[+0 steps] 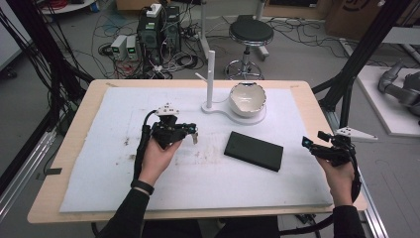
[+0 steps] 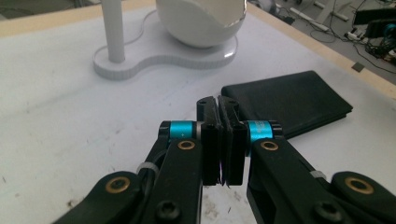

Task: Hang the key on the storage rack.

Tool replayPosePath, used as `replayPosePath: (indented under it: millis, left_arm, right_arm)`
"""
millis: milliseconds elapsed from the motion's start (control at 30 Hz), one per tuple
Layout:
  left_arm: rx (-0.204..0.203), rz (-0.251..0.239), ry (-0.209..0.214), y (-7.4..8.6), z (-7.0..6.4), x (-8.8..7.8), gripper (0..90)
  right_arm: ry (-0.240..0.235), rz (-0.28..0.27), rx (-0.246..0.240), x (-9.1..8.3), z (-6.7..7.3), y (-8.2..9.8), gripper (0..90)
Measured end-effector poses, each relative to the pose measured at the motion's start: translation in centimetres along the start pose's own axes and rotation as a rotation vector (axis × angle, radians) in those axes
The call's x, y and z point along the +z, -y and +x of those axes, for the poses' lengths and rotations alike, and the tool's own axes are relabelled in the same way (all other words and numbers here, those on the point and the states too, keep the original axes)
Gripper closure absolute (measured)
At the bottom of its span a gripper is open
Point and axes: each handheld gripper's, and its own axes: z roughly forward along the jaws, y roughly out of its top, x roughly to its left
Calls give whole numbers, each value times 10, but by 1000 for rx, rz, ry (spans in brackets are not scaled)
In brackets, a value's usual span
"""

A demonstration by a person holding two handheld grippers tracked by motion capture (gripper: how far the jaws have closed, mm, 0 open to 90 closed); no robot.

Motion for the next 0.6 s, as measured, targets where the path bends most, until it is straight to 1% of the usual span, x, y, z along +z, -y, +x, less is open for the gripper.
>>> replayPosePath:
  millis: [133, 167, 267, 333, 400, 500, 600]
  left_arm:
    - [22, -15, 4, -18, -4, -2, 878]
    - [33, -13, 4, -22, -4, -2, 878]
    - [39, -26, 4, -36, -5, -2, 879]
    - [36, -45, 11, -45, -6, -2, 879]
    - [54, -55, 13, -56, -5, -2, 878]
    - [52, -77, 18, -70, -4, -3, 878]
    - [60, -98, 29, -84, -4, -2, 879]
  right_arm:
    - [0, 0, -3, 0, 1, 0, 236]
    - [-2, 0, -4, 0, 1, 0, 236]
    - [-4, 2, -8, 0, 2, 0, 237]
    - [-7, 0, -9, 1, 2, -1, 237]
    - [-7, 0, -8, 1, 2, -1, 237]
    - [-8, 1, -7, 1, 1, 0, 237]
    - [-10, 1, -8, 0, 1, -1, 237]
